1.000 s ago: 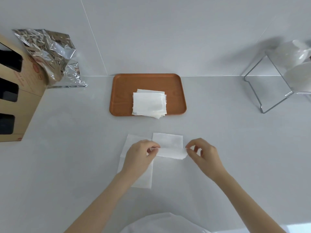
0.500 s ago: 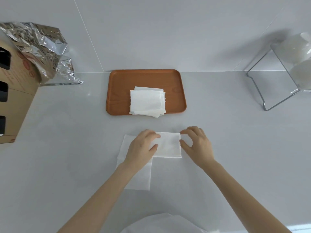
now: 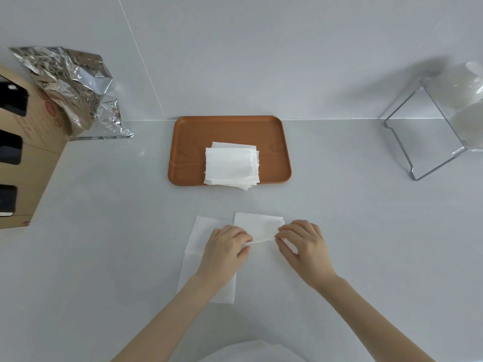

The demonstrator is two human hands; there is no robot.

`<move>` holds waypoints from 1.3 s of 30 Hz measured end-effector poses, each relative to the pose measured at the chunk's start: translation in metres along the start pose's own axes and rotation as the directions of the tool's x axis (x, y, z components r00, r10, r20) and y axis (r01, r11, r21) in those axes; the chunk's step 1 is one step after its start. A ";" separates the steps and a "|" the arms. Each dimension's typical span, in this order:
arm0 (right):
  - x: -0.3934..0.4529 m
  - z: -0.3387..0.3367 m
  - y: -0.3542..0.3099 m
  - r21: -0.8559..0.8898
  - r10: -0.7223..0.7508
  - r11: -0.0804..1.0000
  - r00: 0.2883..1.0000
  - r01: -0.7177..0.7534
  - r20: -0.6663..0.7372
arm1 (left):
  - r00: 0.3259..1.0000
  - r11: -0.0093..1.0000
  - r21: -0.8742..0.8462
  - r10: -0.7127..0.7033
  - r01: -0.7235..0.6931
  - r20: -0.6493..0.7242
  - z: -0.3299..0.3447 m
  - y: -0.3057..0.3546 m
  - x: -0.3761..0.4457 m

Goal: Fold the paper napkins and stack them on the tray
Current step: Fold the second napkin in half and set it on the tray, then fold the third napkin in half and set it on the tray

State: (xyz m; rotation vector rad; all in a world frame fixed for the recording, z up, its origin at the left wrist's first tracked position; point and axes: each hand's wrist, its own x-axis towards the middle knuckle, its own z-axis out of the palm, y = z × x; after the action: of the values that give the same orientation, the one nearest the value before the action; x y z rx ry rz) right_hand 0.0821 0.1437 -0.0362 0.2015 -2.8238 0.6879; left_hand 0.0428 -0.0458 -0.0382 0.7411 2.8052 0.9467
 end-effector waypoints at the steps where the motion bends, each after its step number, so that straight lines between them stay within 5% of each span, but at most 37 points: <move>1: 0.008 -0.007 -0.004 0.027 0.002 1.000 1.000 -0.001 -0.019 | 0.999 0.999 -0.032 -0.016 0.015 -0.040 -0.007 0.001 0.004; 6: 0.061 -0.040 -0.022 0.283 0.062 0.958 0.996 -0.041 -0.066 | 0.973 0.917 -0.387 -0.170 0.098 -0.155 -0.057 0.001 0.037; 13: 0.151 -0.031 -0.027 0.659 0.378 0.664 0.919 -0.353 0.112 | 0.931 0.687 -0.673 -0.366 0.273 0.004 -0.107 -0.036 0.104; 25: 0.208 0.052 0.004 0.415 0.575 0.693 0.799 -0.590 0.174 | 0.896 0.869 -0.342 -0.423 0.358 -0.136 -0.076 -0.099 0.156; 32: 0.195 0.030 -0.008 0.376 0.410 0.844 0.912 -0.383 0.010 | 0.899 0.922 -0.310 -0.325 0.233 -0.292 -0.085 -0.080 0.139; 36: 0.153 0.011 -0.018 0.423 0.291 0.850 0.949 -0.315 0.122 | 0.951 0.940 -0.273 -0.256 0.203 -0.176 -0.091 -0.079 0.095; 39: 0.110 0.021 -0.025 0.222 0.231 0.920 0.904 -0.324 0.360 | 0.943 0.923 -0.204 -0.334 0.327 0.001 -0.075 -0.087 0.058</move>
State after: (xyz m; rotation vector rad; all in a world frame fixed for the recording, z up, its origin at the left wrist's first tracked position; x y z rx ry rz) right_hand -0.0233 0.1026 -0.0159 -0.0578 -3.0937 1.2229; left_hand -0.0620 -0.1191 -0.0252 0.2158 2.6837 1.1583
